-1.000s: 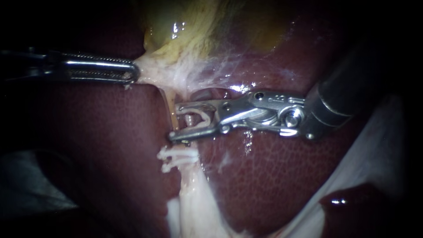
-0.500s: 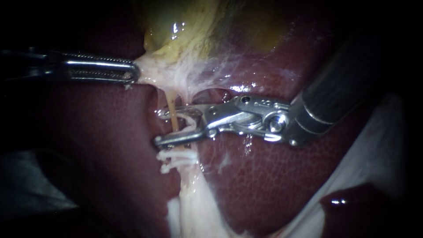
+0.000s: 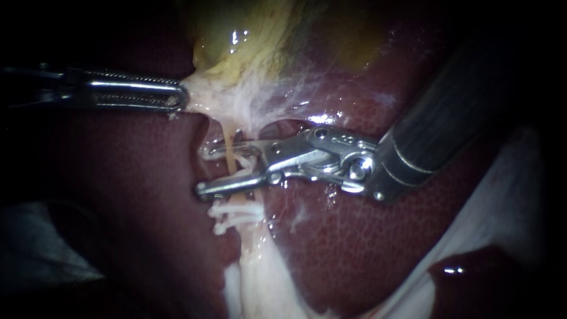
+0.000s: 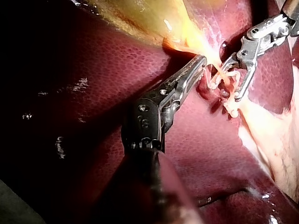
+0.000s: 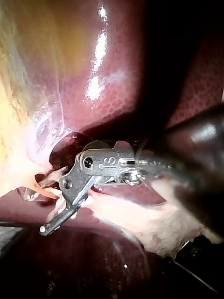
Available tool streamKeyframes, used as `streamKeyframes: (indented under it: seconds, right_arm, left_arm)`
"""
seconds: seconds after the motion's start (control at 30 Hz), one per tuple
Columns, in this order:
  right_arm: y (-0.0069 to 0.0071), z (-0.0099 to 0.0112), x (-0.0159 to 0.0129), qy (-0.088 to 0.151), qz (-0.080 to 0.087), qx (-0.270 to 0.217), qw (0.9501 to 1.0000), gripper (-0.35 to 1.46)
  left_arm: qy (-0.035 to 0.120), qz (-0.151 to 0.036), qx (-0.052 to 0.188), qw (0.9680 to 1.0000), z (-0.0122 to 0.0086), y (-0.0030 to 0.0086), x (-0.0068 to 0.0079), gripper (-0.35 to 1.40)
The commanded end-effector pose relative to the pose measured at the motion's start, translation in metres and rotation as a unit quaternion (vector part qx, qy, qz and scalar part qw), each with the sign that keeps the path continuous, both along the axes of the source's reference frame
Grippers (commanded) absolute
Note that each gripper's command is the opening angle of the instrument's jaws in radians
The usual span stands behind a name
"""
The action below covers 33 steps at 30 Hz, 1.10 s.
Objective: Clipping third clip left tube
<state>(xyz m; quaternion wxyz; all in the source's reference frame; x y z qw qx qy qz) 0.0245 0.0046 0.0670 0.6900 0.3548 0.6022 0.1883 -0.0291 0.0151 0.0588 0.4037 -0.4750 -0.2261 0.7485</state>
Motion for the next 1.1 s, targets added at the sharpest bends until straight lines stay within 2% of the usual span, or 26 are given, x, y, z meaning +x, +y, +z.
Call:
streamKeyframes:
  seconds: [0.03,0.23,0.4,0.6,0.7,0.93,1.1]
  right_arm:
    - [-0.0001,-0.0005,0.0000,0.003,-0.001,0.000,1.0000,0.48]
    - [-0.0005,-0.0032,-0.0001,0.022,-0.005,0.008,0.9997,0.48]
    - [0.0001,-0.0041,-0.0006,0.040,-0.003,0.019,0.9990,0.47]
    - [0.0004,-0.0037,-0.0010,0.051,-0.005,0.036,0.9980,0.47]
    - [0.0005,-0.0036,-0.0011,0.064,-0.008,0.049,0.9967,0.47]
    - [0.0007,-0.0025,-0.0014,0.102,-0.028,0.065,0.9923,0.46]
    - [0.0010,-0.0018,-0.0017,0.110,-0.032,0.066,0.9913,0.46]
  left_arm:
    - [0.000,0.000,0.000,1.0000,0.0000,0.0000,0.0000,-0.35]
    - [0.000,0.000,0.000,1.0000,0.0000,0.0000,0.0001,-0.35]
    - [0.000,0.000,0.000,1.0000,0.0000,0.0000,0.0001,-0.35]
    - [0.000,0.000,0.000,1.0000,0.0000,0.0000,0.0001,-0.35]
    - [0.000,0.000,0.000,1.0000,0.0000,0.0000,0.0001,-0.35]
    - [0.000,0.000,0.000,1.0000,0.0001,0.0000,0.0000,-0.35]
    - [0.000,0.000,0.000,1.0000,0.0001,0.0000,0.0000,-0.35]
